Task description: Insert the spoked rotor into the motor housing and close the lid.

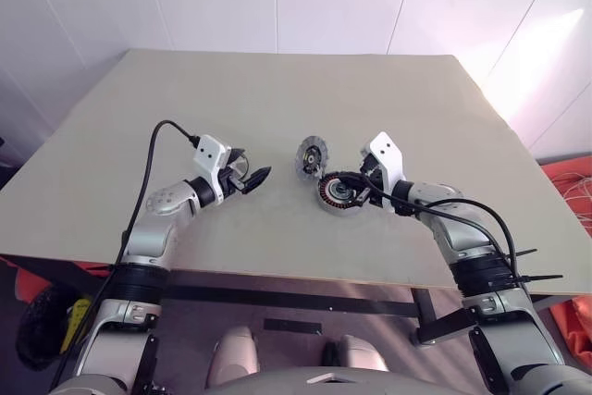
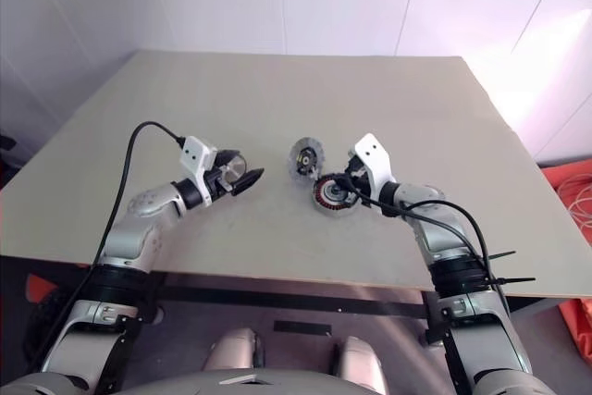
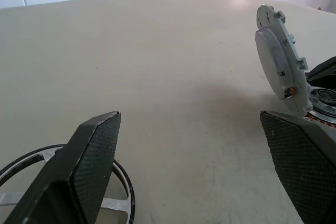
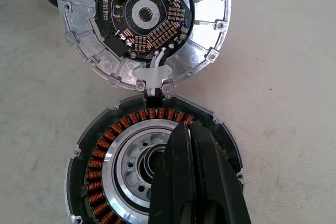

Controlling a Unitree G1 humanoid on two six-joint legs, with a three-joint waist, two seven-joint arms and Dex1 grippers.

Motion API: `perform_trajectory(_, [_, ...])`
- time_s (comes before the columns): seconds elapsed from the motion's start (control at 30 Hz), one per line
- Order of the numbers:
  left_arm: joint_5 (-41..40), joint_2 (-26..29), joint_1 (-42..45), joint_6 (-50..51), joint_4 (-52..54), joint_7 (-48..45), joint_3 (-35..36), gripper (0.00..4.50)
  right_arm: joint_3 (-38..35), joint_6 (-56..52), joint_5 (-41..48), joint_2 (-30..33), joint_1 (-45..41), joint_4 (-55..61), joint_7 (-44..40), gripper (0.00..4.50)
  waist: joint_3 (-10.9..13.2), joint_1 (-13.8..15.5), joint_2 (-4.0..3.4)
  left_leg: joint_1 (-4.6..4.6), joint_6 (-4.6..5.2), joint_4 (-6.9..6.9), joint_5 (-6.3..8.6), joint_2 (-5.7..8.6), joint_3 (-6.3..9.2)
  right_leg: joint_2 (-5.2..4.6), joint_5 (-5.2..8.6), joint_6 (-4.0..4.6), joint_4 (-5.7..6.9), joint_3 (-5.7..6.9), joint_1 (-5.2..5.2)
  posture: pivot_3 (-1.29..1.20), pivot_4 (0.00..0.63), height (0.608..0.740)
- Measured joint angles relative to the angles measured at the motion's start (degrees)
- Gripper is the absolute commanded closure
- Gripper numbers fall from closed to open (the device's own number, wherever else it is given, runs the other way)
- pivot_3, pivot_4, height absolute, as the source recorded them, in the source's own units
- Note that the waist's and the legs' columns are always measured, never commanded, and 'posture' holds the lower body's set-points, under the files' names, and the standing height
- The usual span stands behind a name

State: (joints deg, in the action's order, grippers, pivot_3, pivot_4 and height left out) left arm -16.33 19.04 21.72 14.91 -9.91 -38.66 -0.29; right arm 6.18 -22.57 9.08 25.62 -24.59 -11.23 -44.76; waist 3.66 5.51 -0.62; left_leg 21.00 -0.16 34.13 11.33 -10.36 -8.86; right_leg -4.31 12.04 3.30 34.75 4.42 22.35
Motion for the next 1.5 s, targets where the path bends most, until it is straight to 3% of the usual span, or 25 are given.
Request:
perform_trajectory(1.13, [0.26, 0.69, 0.76, -1.06, -0.9, 0.0, 0.06, 0.0, -0.05, 0.99, -0.37, -0.04, -0.28, -2.48, 1.76, 4.47, 0.0, -0.01, 0.0, 0.0, 0.0, 0.0, 0.0, 0.0, 0.0, 0.0, 0.0, 0.01, 0.01, 0.0, 0.0, 0.0, 0.0, 0.74])
perform_trajectory(1.5, [0.73, 0.84, 0.89, -1.34, -1.28, -0.01, 0.27, 0.0, 0.06, -1.22, 0.02, -0.14, 2.63, 2.65, 1.2, 4.47, 0.0, -0.01, 0.0, -0.01, 0.0, 0.0, 0.0, 0.0, 0.0, 0.0, 0.0, 0.0, 0.01, 0.0, 0.0, 0.0, 0.0, 0.74])
